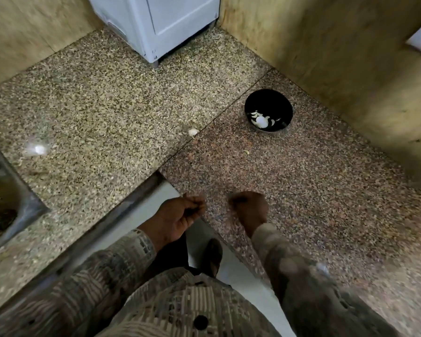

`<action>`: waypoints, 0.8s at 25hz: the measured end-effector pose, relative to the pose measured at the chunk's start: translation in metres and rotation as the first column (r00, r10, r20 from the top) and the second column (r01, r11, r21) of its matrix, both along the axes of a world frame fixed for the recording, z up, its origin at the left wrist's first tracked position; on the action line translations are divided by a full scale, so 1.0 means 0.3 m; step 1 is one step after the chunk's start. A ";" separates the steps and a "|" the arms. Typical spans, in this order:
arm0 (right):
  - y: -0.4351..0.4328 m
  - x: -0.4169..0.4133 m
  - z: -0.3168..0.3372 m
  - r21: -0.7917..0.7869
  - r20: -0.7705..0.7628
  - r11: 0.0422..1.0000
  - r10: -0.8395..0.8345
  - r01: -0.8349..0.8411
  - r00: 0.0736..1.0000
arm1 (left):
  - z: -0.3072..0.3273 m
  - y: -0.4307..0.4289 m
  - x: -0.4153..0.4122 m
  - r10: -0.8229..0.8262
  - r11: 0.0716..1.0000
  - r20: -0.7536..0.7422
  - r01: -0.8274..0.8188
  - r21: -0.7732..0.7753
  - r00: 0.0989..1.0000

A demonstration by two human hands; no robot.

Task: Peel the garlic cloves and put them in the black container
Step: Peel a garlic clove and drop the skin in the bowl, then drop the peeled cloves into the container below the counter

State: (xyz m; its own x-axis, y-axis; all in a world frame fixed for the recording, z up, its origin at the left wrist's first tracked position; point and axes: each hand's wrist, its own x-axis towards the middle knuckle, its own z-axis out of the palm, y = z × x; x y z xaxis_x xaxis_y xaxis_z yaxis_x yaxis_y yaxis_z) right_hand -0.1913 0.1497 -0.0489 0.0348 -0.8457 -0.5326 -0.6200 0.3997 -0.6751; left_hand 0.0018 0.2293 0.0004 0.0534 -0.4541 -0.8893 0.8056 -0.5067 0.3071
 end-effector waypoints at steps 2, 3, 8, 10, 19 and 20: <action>0.006 0.009 0.030 0.402 0.405 0.846 -0.508 0.351 0.760 | 0.020 0.024 -0.025 0.040 0.999 0.010 -0.040 -0.024 0.999; 0.011 0.011 0.056 0.542 0.485 0.757 -0.636 0.365 0.600 | 0.037 0.033 -0.033 0.057 0.998 0.021 -0.056 -0.039 0.998; 0.067 0.036 0.218 0.660 0.611 0.721 -0.679 0.211 0.408 | 0.107 0.093 -0.028 0.170 0.976 0.021 -0.165 -0.140 0.985; 0.113 0.064 0.284 0.642 0.654 0.756 -0.628 0.129 0.423 | 0.125 0.143 -0.007 0.225 0.960 0.010 -0.220 -0.173 0.974; 0.447 0.383 0.452 0.598 0.744 0.769 -0.429 -0.224 0.513 | 0.218 0.618 0.209 0.555 0.808 0.013 -0.536 -0.244 0.831; 0.511 0.436 0.459 0.597 0.747 0.755 -0.400 -0.270 0.531 | 0.233 0.703 0.242 0.596 0.779 0.018 -0.571 -0.259 0.803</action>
